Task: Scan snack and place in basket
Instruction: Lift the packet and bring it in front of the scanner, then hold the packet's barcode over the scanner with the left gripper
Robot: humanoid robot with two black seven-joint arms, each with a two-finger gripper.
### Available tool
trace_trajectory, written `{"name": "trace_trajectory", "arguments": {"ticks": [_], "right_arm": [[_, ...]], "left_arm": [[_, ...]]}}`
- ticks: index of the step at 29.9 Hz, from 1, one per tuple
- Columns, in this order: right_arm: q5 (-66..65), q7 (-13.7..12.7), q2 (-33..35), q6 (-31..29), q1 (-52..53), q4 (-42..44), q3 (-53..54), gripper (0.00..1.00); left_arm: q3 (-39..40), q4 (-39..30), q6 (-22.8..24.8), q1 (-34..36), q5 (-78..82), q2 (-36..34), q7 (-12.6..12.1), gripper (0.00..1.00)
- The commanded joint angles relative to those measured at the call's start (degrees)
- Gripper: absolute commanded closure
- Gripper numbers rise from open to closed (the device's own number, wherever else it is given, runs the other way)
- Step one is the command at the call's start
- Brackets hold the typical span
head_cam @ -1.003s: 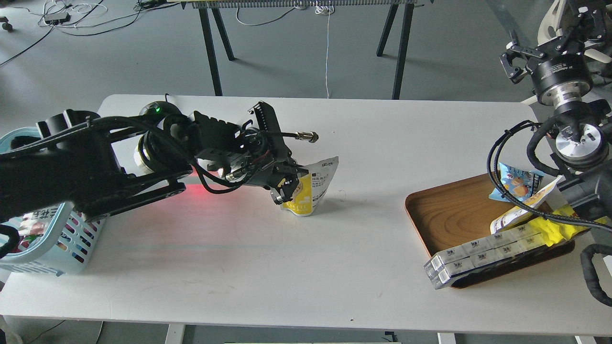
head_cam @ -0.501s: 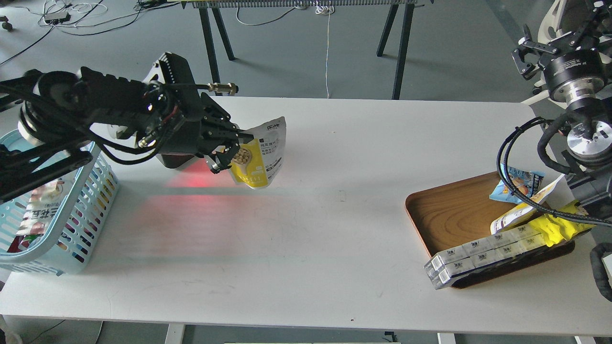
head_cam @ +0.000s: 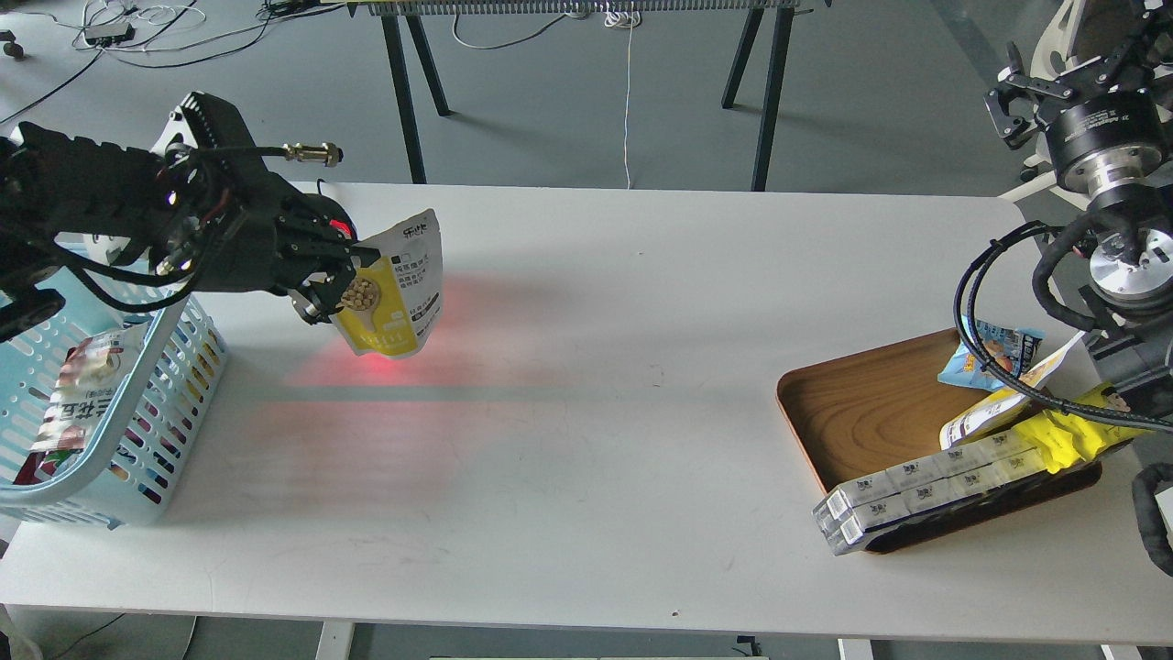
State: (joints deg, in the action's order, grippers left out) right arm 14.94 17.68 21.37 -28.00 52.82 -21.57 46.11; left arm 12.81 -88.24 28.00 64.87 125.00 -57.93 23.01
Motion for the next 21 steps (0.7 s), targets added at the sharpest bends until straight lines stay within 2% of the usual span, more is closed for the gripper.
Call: {"name": "trace_trajectory", "arguments": {"ticks": [1, 9, 15, 21], "right_arm": [[0.0, -0.01, 0.17, 0.0, 0.01, -0.06, 0.38, 0.01], [0.0, -0.01, 1.92, 0.0, -0.17, -0.23, 0.29, 0.01], [0.0, -0.01, 2.19, 0.0, -0.08, -0.23, 0.38, 0.01], [0.0, -0.01, 2.89, 0.0, -0.17, -0.32, 0.29, 0.01]], "left_arm": [[-0.06, 1.05, 0.0, -0.8, 0.0, -0.25, 0.02, 1.0], [0.03, 1.93, 0.0, -0.88, 0.0, 0.45, -0.07, 1.0], [0.38, 2.02, 0.0, -0.88, 0.0, 3.7, -1.03, 1.0], [0.38, 2.11, 0.0, -0.88, 0.0, 4.14, -2.0, 1.0]]}}
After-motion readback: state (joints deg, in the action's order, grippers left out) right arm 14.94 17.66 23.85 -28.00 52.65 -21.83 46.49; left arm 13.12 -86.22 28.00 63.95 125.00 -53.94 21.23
